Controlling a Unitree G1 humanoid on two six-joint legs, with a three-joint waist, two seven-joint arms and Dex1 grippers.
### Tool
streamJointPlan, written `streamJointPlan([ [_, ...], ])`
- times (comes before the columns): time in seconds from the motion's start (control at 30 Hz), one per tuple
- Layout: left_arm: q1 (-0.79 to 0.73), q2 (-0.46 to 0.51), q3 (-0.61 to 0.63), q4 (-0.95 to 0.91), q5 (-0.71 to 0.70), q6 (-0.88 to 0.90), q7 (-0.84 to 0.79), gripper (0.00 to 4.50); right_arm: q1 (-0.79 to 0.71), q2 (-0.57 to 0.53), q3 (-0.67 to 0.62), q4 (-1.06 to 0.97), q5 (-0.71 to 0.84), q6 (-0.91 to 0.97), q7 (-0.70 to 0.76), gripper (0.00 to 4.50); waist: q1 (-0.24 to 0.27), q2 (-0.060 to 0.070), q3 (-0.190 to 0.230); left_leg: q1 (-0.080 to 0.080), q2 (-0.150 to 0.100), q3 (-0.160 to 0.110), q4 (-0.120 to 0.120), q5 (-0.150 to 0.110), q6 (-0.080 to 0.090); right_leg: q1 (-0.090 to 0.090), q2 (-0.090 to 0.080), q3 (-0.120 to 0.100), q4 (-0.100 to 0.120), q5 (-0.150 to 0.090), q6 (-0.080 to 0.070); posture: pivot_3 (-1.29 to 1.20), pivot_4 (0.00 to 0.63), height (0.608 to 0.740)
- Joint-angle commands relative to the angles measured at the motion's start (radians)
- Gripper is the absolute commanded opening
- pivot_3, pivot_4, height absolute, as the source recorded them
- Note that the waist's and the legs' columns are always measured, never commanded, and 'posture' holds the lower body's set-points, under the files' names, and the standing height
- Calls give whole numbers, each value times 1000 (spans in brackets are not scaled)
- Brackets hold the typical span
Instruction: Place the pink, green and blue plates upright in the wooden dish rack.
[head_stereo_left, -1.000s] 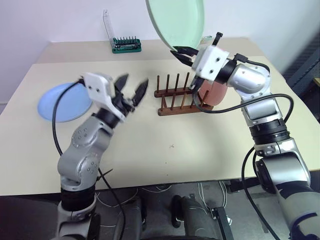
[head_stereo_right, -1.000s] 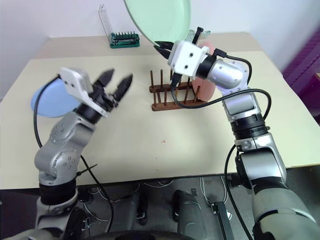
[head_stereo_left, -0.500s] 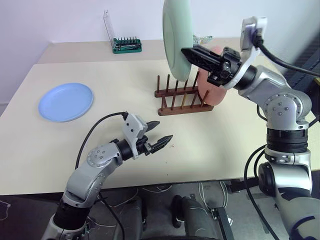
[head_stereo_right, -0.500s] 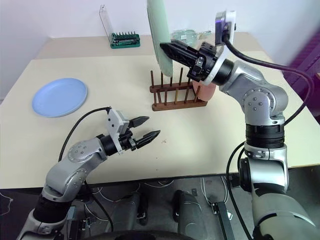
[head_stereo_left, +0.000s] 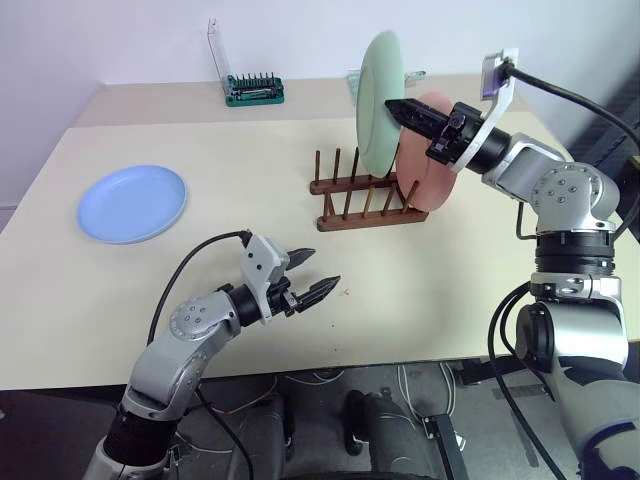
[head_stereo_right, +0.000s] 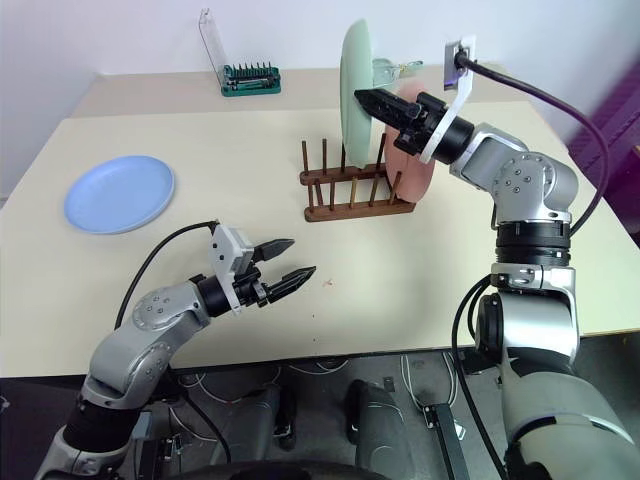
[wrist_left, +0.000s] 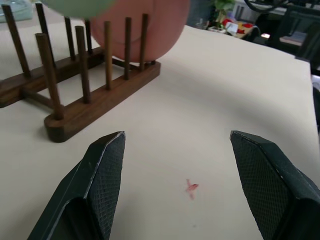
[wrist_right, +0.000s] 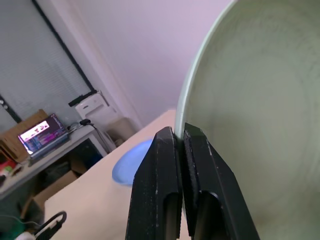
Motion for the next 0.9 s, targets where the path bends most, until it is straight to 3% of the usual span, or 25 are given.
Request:
streamJointPlan([
  [0.03,2,-7,8,-21,4,-19,2,3421,-49,3,-39,21,-12,14,-11,0,-1,0,0,0,0,0,0,0,0,0,0,0,0,0,0,0,150,730],
  [0.23,8,-9,7,-24,9,-22,5,3421,-51,12,-44,50,-35,40,-25,0,-1,0,0,0,0,0,0,0,0,0,0,0,0,0,0,0,150,730],
  [0.33,9,-12,6,-25,10,-22,7,3462,-49,16,-53,43,-45,37,-28,992,-1,0,0,0,0,0,0,0,0,0,0,0,0,0,0,0,150,730],
  [0.5,8,-17,3,-24,13,-22,12,3462,-47,26,-57,4,-67,7,-26,3456,-1,0,0,0,0,0,0,0,0,0,0,0,0,0,0,0,150,730],
  [0.73,11,-20,8,-30,11,-16,17,3462,-27,-18,2,-116,-176,-34,-35,3456,0,1,0,-1,0,0,0,0,0,-1,0,0,0,0,0,0,150,730],
  [0.9,7,-24,4,-19,23,-27,24,3462,15,-110,117,-233,-332,-127,13,3456,1,1,0,-2,0,0,0,0,0,-2,0,0,0,-1,1,0,150,730],
])
